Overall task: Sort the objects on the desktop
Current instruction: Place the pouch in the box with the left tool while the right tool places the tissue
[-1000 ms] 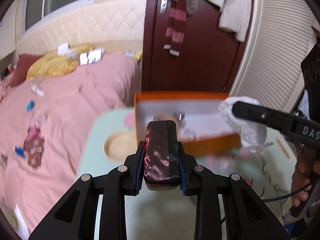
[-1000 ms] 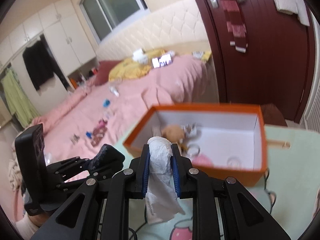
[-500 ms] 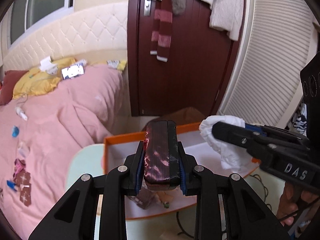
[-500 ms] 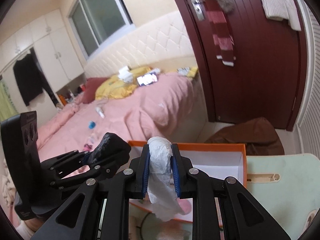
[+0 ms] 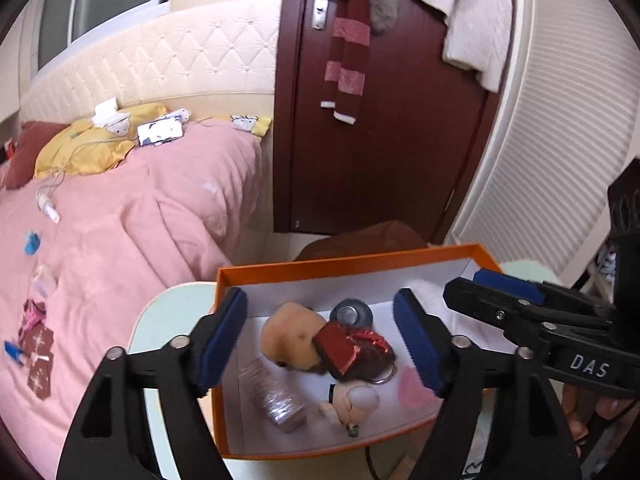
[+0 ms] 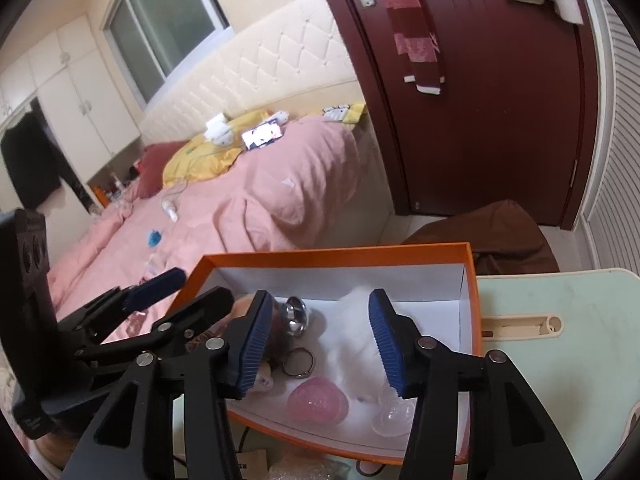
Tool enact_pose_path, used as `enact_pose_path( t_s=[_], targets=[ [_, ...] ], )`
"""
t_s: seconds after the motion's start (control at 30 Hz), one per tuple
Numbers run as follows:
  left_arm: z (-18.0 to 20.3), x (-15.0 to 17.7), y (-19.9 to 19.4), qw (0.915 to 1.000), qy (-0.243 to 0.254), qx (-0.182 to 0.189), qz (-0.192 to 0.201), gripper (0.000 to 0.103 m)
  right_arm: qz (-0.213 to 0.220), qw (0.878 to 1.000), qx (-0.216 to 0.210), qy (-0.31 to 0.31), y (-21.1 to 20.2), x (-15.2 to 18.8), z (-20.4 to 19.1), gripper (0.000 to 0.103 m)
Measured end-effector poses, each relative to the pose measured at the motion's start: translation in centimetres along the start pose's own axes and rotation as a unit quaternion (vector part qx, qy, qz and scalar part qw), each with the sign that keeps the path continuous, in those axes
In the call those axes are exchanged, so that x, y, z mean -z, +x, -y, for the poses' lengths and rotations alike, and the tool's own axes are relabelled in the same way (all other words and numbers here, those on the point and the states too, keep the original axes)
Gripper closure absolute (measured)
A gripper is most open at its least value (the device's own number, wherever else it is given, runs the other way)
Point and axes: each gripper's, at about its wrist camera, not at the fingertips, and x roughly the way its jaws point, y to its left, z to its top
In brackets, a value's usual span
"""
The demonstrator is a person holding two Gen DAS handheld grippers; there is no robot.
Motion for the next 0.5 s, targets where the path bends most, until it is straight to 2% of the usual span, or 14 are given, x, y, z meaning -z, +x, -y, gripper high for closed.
enact_pose_path(
  t_s=[0.1,0.37,0.47,0.5],
  targets=[
    [-0.3,0.1,-0.8,1.0,-0.006,0.002,0.001,0.024,0.003,1.0,0.001,-0.004,-0.4,-0.1,-0.2,0.05],
    [0.5,2.2,-4.7,0.9987,0.045,-0.023,-0.007,0.024,0.013,1.0,-0.002,-0.026,-3.5,1.2,-1.1,0.05],
    [0.5,4.0,-6.3,0.9979,0.05,-0.035,-0.02,0.024,0.01,0.999,-0.001,-0.036,-5.1,2.6,-1.3,0.037],
    [0.4,4.9,-6.9,0.9976,0.047,-0.039,-0.031,0.024,0.007,0.999,0.0,-0.038,-5.6,3.2,-1.4,0.036]
  ],
)
